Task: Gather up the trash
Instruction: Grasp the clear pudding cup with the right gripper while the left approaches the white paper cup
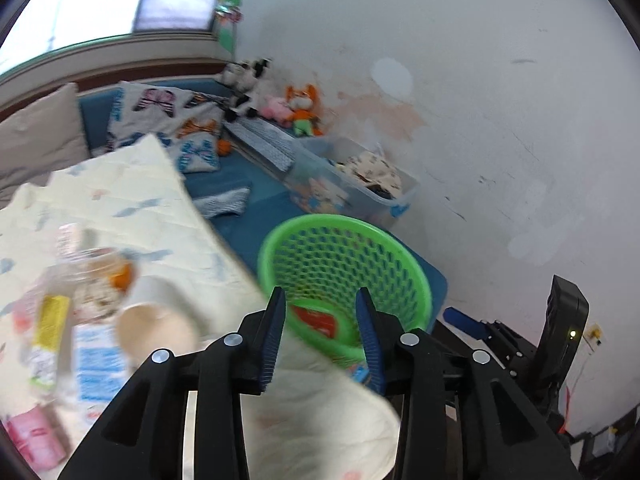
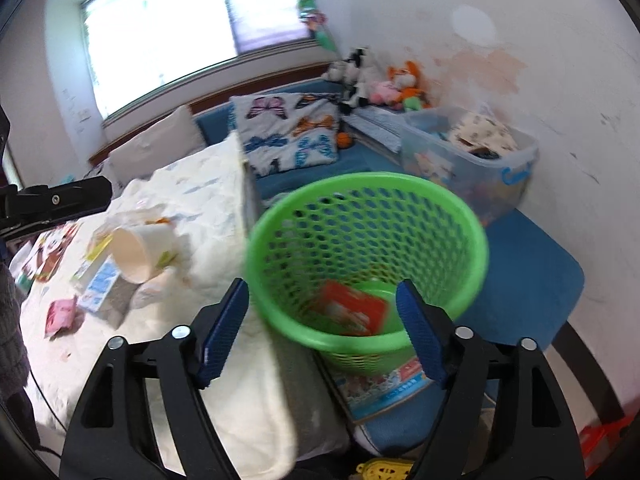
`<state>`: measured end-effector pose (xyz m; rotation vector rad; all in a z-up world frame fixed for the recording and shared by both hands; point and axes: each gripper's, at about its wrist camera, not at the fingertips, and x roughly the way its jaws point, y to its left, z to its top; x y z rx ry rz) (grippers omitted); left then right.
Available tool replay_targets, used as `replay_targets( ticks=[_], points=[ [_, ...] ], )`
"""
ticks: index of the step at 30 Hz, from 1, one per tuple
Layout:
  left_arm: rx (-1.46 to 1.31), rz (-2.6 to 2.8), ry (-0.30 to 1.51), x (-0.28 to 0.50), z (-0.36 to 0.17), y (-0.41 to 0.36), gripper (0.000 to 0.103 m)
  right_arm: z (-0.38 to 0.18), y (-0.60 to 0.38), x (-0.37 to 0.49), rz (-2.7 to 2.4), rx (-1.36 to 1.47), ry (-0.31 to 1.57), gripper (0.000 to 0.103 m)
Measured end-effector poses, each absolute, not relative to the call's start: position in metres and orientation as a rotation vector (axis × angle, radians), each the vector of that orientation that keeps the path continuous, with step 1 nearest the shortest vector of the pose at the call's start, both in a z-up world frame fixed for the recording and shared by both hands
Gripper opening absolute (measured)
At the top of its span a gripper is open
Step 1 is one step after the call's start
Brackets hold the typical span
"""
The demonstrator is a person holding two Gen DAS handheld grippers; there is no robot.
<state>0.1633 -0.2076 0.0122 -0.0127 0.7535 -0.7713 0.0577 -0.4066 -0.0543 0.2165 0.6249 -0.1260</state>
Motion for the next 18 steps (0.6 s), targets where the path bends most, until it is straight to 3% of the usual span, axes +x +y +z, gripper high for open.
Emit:
replay_targets(
  ticks=[13, 18],
  points=[
    [-0.094, -0.478, 0.731, 0.156, 0.014, -0.052, 0.046, -0.056, -0.308, 0.097, 0.100, 0.123, 0.679, 0.083],
    [-0.109, -0.379, 0.743, 0.155, 0.002, -0.005, 0.055, -0.069, -0.282, 0.119, 0.163, 0.092, 0.723, 0.084]
  ],
)
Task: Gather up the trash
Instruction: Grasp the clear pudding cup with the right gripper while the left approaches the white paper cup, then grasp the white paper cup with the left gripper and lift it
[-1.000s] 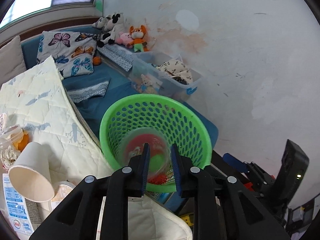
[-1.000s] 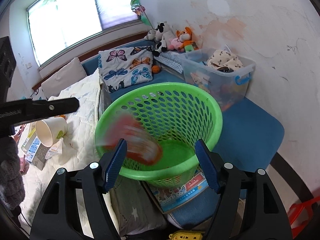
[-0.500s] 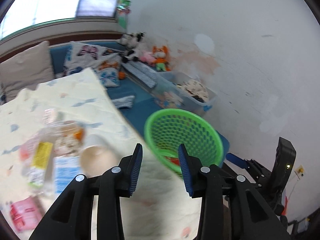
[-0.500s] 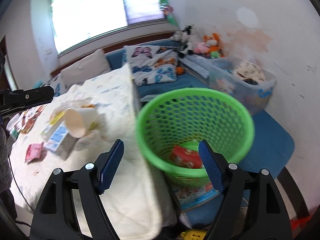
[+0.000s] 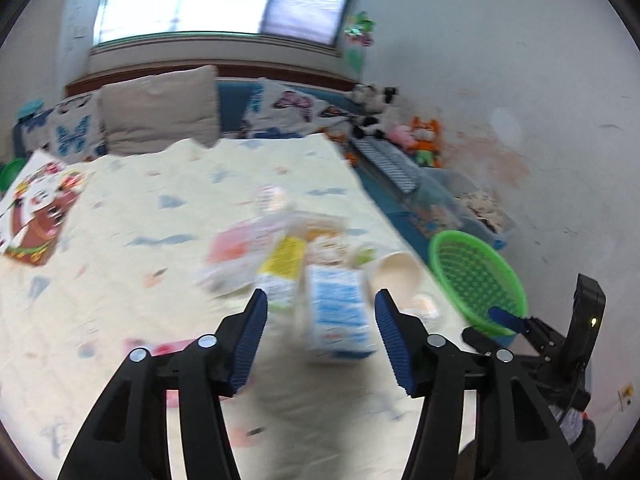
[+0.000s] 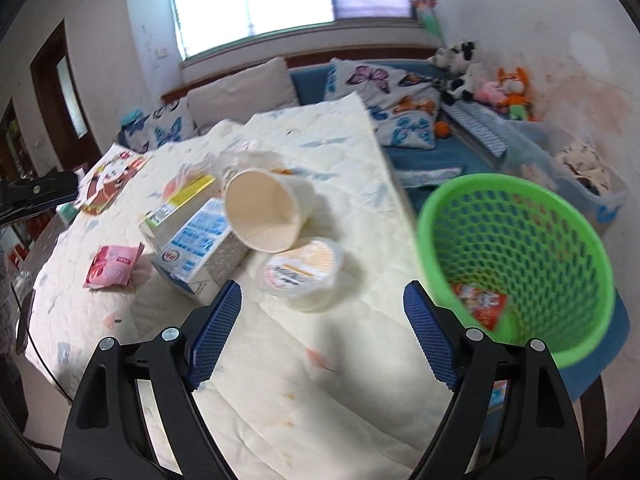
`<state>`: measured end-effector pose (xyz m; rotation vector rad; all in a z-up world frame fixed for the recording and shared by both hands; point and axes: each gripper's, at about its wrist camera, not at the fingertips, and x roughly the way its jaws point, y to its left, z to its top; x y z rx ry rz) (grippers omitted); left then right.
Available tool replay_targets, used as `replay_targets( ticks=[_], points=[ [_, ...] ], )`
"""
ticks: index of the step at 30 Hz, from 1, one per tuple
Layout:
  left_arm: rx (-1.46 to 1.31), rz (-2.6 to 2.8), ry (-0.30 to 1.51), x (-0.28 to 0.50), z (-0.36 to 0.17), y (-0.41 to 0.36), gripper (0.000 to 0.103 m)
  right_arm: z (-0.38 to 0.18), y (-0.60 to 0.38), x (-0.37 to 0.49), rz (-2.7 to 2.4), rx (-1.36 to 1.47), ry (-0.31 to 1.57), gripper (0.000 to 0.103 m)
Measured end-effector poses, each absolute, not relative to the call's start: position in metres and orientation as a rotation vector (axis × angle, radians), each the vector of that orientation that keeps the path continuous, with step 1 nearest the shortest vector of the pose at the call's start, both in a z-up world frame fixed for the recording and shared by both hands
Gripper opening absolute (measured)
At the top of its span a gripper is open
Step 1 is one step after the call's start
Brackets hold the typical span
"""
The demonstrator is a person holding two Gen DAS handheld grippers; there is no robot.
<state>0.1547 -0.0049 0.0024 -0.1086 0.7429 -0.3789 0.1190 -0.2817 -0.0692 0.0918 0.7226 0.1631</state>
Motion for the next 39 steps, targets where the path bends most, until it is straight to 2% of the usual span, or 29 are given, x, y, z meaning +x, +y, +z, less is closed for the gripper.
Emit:
replay_targets(
  ticks=[4, 15, 17, 23, 39],
  points=[
    [-0.115, -0.309, 0.767, 0.154, -0.010, 0.029, 0.060, -0.084, -0.272, 0.137, 0.178, 0.079, 0.767, 0.084],
    [-0.150, -0.255, 0.797, 0.155, -0.029, 0.060, 0.060, -0.110, -0.260, 0.169, 0.162, 0.054, 0.819, 0.084],
    [-0.134, -0.278, 0.794, 0.156, -0.027, 0.050, 0.060, -0.113, -0.258, 0.173, 0.153, 0.039, 0.825, 0.084],
    [-0.097, -0.342, 0.783, 0.165, -0.025, 0.015, 0.060, -0.116, -0.263, 0.175, 0.156, 0.072, 0.822, 0.067],
    [0.089, -0.533, 0.803, 0.206, -0.037, -0.101, 0.045, -0.110, -0.272, 0.162, 0.160, 0.089, 0.799, 0.066]
  ],
)
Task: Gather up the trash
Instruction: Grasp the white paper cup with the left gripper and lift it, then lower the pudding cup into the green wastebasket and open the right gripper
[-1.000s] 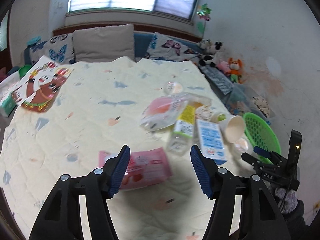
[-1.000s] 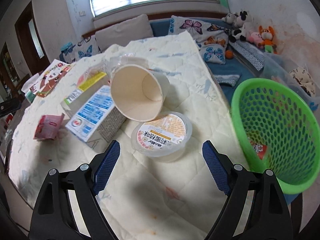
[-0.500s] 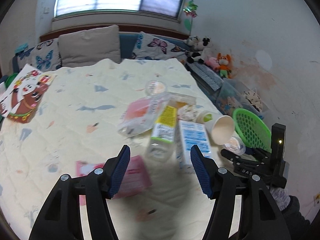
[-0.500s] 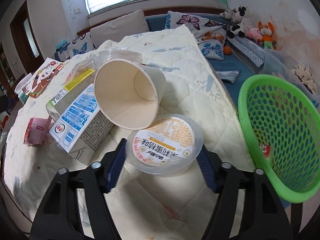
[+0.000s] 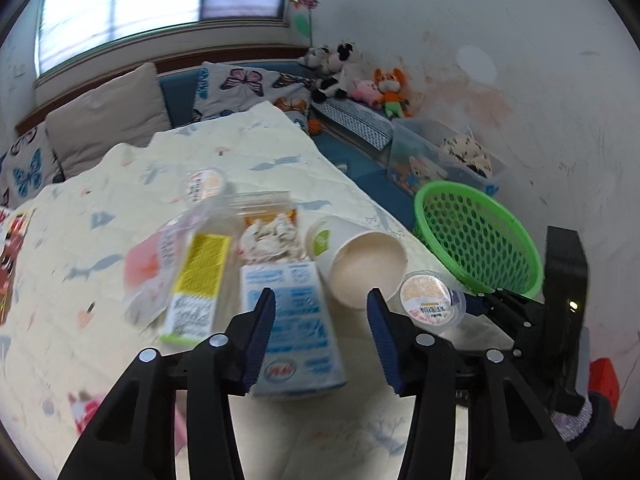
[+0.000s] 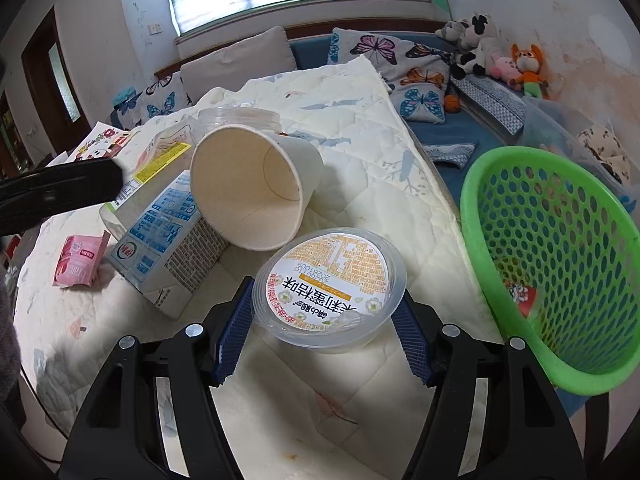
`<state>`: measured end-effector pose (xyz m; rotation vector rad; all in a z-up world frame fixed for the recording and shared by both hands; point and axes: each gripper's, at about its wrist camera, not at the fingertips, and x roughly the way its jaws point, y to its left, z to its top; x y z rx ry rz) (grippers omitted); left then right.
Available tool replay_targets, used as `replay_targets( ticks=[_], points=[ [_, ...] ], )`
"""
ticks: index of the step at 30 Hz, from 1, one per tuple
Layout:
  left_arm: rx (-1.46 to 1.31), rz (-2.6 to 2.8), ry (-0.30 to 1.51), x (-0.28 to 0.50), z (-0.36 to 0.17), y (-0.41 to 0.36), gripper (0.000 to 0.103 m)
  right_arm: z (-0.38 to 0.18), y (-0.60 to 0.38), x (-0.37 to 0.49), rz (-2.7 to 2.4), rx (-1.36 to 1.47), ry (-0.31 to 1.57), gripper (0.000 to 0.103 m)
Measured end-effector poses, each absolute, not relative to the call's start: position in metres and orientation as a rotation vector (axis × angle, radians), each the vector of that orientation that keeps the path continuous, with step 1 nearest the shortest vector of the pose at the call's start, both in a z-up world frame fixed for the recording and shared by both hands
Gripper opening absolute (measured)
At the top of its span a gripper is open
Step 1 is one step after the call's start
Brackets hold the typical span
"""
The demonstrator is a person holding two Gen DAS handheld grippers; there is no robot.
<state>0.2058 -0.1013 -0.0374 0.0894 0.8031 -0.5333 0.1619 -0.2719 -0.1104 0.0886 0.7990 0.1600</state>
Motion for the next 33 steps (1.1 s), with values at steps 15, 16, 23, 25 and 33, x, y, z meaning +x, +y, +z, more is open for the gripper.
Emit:
replay_targets(
  ticks=[15, 16, 23, 25, 33],
  points=[
    [0.164, -0.536, 0.836, 0.244, -0.058, -0.137, 0.030, -0.109, -0.273, 0.163, 0.156, 0.087, 0.799, 0.066],
    [0.166, -0.536, 0.839, 0.246, -0.059, -0.139, 0.028, -0.109, -0.273, 0.164, 0.155, 0.087, 0.799, 0.066],
    [0.194, -0.522, 0.822, 0.252, -0.062, -0.151, 0.008, -0.107, -0.275, 0.162, 0.151, 0.084, 0.794, 0.066],
    [0.185, -0.519, 0.820, 0.253, -0.061, -0.150, 0.003, -0.104, -0.276, 0.159, 0.150, 0.082, 0.785, 0.066],
    [0.136, -0.512, 0.784, 0.241, -0.043, -0.143, 0.003, -0.089, -0.283, 0.141, 0.129, 0.073, 0.743, 0.066]
  ],
)
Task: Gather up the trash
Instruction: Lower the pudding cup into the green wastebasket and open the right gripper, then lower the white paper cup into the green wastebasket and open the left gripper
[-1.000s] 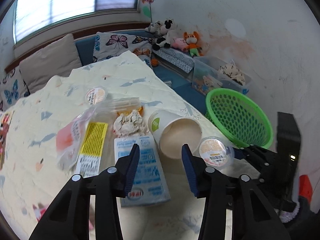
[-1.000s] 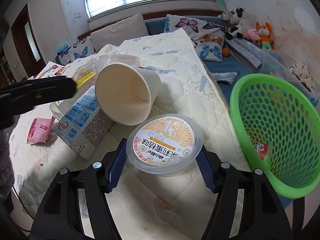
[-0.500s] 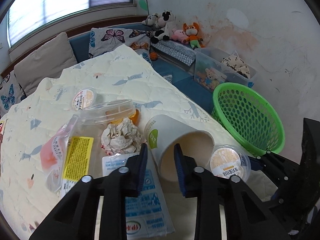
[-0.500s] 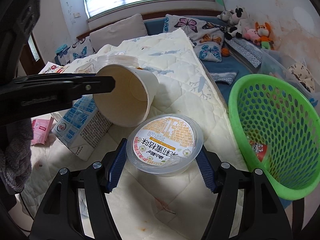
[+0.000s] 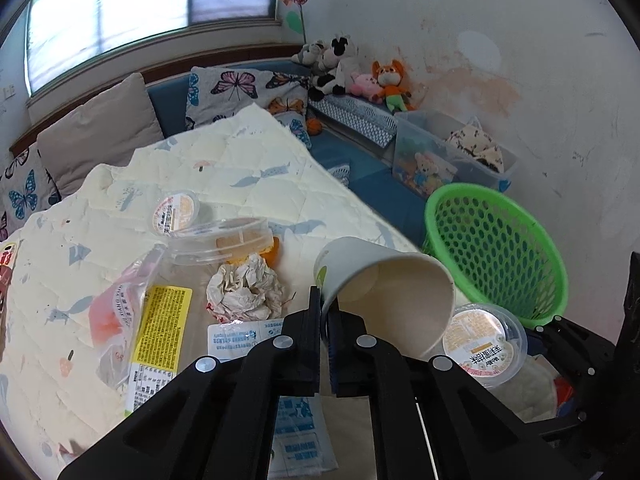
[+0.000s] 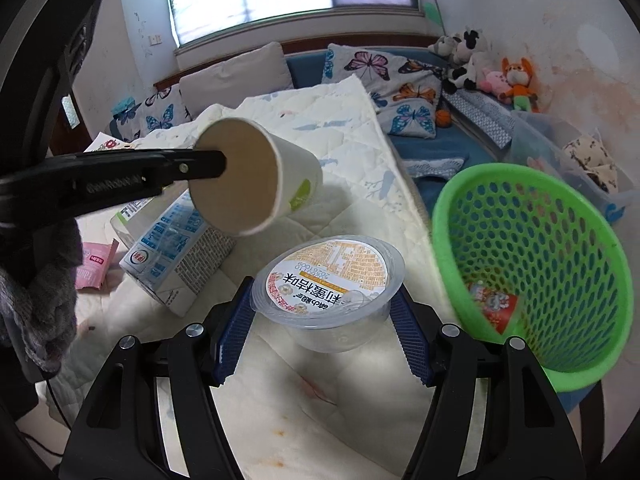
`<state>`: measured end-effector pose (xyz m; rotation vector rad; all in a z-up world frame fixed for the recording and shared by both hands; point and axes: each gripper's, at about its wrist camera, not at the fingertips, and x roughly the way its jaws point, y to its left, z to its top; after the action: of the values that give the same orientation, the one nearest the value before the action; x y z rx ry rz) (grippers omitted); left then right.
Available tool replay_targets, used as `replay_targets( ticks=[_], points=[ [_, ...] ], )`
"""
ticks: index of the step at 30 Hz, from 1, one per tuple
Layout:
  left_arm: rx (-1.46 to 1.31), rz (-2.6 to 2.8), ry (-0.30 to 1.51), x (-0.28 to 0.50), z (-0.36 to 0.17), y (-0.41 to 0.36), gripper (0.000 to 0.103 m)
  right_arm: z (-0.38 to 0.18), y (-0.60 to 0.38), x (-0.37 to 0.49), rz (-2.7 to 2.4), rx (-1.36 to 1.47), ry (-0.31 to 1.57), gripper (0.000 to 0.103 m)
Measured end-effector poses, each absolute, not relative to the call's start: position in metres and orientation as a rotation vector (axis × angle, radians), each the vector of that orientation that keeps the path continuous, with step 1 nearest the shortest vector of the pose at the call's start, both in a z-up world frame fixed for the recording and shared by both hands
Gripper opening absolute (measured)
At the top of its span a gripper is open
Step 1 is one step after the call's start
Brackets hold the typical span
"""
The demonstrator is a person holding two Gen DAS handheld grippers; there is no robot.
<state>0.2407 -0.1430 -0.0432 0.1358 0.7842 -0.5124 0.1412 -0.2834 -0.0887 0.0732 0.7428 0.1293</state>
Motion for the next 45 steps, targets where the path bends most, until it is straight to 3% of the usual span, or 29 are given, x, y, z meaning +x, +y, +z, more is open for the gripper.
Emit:
replay_targets(
  ticks=[16, 28, 32, 45],
  points=[
    [0.077, -0.572, 0.725, 0.222, 0.002, -0.172, 0.003, -0.065, -0.379, 0.122, -0.060, 0.135, 0.685, 0.066],
    [0.065, -0.593, 0.754, 0.229, 0.003, -0.205, 0.003, -0.089, -0.453, 0.135, -0.188, 0.179, 0.736, 0.068],
    [0.072, -0.603, 0.763, 0.231, 0.002, -0.216, 0.003, -0.090, -0.458, 0.135, -0.199, 0.198, 0.731, 0.074],
    [0.130, -0.663, 0.798, 0.232, -0.008, -0.275, 0.003, -0.072, -0.464, 0.094, -0.201, 0.198, 0.671, 0.078]
  ],
)
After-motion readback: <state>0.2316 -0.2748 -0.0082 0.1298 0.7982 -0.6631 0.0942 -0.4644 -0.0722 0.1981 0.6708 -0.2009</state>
